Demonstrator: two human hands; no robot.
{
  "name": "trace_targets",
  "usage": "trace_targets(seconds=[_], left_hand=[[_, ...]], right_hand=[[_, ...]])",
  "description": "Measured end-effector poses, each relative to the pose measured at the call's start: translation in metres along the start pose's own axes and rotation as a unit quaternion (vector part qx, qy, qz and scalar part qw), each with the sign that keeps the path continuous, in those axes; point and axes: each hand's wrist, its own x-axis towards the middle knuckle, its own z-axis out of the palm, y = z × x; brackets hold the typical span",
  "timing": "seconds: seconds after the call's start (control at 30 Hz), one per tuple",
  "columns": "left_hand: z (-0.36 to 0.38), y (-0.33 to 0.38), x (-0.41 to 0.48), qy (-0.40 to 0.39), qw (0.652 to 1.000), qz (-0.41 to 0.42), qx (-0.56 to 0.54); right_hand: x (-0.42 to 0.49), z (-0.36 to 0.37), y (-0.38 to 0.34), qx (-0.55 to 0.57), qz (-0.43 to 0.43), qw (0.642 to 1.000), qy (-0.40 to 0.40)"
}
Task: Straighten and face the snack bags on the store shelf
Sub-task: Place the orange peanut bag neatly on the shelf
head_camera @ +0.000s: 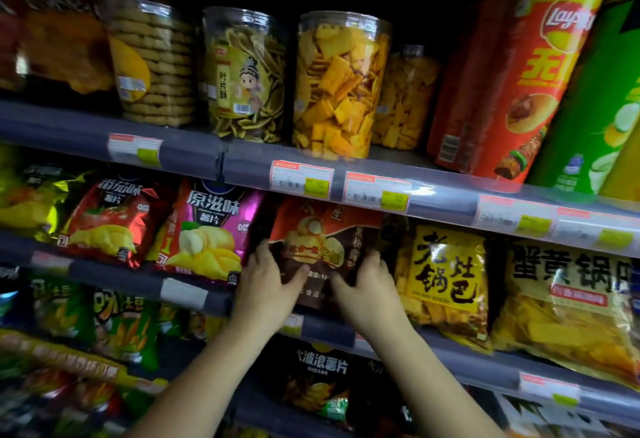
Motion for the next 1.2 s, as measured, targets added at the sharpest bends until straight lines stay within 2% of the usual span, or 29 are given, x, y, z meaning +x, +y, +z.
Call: trace_targets(seconds=[0.13,0.27,0.37,0.47,0.57,0.67,0.77,0.87,0.97,1.07,1.13,1.2], left_hand=[[-0.005,-0.007,0.007,0.033,0.998,0.039,-0.039],[-0.017,-0.006,0.010,0.052,0.991,0.070,-0.097],[-0.026,-0.003,0.015,-0.003,0.979,0.050,-0.197],[-0.036,-0.004,0.014,-0.093,0.944,-0.012,-0.316],[-0.049,-0.009,-0.004,-0.171,0.908,-0.043,-0.380],[-0.061,-0.019,-0.027,-0.199,0.893,-0.055,-0.401],[-0.072,-0.029,-0.053,-0.235,0.882,-0.043,-0.407],[-0.078,-0.035,-0.082,-0.256,0.879,-0.030,-0.402],[-0.076,-0.033,-0.105,-0.252,0.896,-0.007,-0.366],[-0.073,-0.028,-0.115,-0.181,0.933,-0.003,-0.312],[-0.073,-0.028,-0.117,-0.170,0.934,-0.008,-0.314],[-0.075,-0.028,-0.118,-0.193,0.920,-0.014,-0.342]], right_hand=[[0.008,0.009,-0.007,0.045,0.049,0.997,0.034],[0.006,0.000,-0.007,0.108,0.027,0.987,0.116],[-0.002,-0.009,-0.011,0.159,-0.002,0.976,0.152],[-0.017,-0.016,-0.010,0.182,-0.014,0.970,0.161],[-0.039,-0.024,-0.004,0.226,-0.009,0.965,0.129],[-0.060,-0.028,0.003,0.314,-0.002,0.947,0.064],[-0.077,-0.029,0.016,0.426,0.028,0.903,-0.047],[-0.091,-0.026,0.026,0.446,0.049,0.883,-0.142],[-0.100,-0.017,0.031,0.447,0.056,0.881,-0.141],[-0.107,-0.011,0.032,0.439,0.039,0.889,-0.125],[-0.109,-0.012,0.034,0.437,0.030,0.890,-0.128],[-0.108,-0.014,0.039,0.439,0.028,0.888,-0.131]])
